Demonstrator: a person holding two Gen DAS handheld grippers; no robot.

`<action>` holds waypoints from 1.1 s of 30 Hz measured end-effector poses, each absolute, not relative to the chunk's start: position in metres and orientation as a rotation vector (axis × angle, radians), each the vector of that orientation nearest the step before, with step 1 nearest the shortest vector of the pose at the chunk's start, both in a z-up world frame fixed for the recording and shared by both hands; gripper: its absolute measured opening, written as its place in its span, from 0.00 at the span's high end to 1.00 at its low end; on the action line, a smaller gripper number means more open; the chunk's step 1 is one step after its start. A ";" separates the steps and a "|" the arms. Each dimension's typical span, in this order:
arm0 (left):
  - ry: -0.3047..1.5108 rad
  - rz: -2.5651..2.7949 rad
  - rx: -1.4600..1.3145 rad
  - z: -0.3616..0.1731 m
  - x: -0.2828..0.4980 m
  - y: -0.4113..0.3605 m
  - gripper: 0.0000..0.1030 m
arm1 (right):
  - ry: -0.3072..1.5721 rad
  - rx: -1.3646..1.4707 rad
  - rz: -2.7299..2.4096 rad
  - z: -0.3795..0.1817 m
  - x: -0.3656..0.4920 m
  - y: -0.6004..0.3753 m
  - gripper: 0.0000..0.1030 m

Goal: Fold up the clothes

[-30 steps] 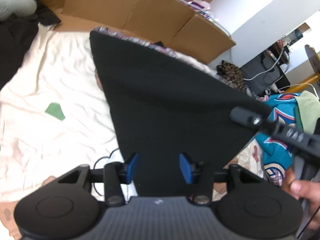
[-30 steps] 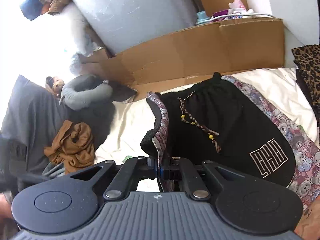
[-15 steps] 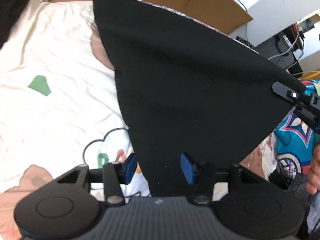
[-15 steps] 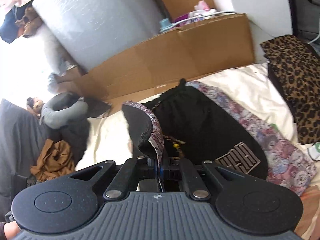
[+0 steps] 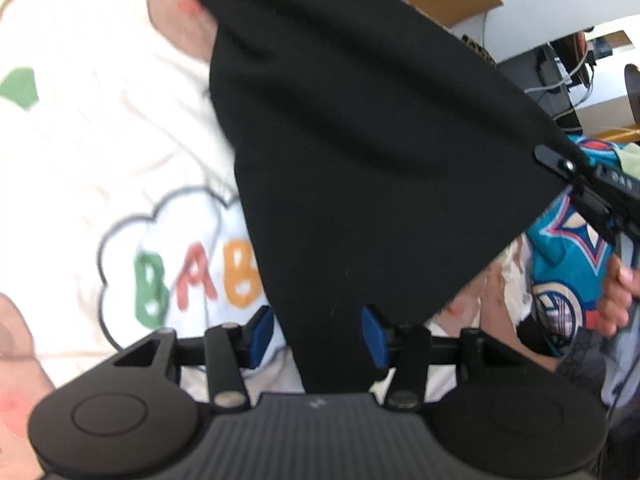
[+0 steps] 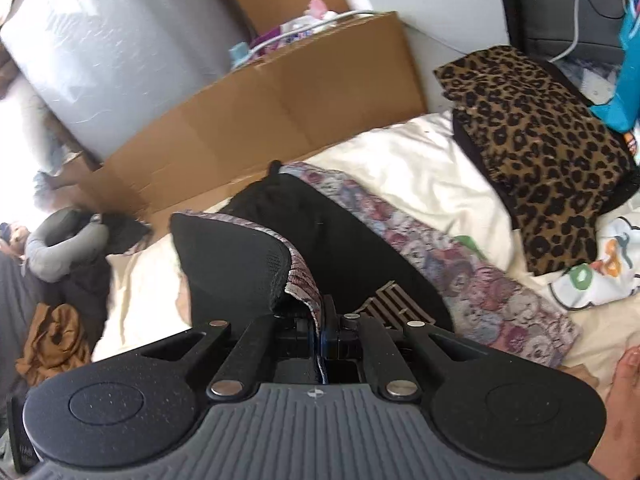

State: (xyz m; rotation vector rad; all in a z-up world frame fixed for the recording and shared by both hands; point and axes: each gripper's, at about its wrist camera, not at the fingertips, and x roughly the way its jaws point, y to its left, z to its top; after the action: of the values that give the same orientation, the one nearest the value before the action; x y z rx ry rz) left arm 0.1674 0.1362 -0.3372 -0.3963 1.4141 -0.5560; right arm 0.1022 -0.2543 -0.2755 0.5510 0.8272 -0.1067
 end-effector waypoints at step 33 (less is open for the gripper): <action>1.422 -0.791 -0.756 -0.413 0.118 0.110 0.97 | 0.874 0.697 -0.367 -0.396 0.059 -0.345 0.99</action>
State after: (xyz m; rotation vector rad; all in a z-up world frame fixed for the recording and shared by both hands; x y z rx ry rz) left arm 0.1179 0.1103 -0.4126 -0.7559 1.4217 -0.7908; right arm 0.0585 -0.3450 -0.3961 0.6974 0.8736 -0.3666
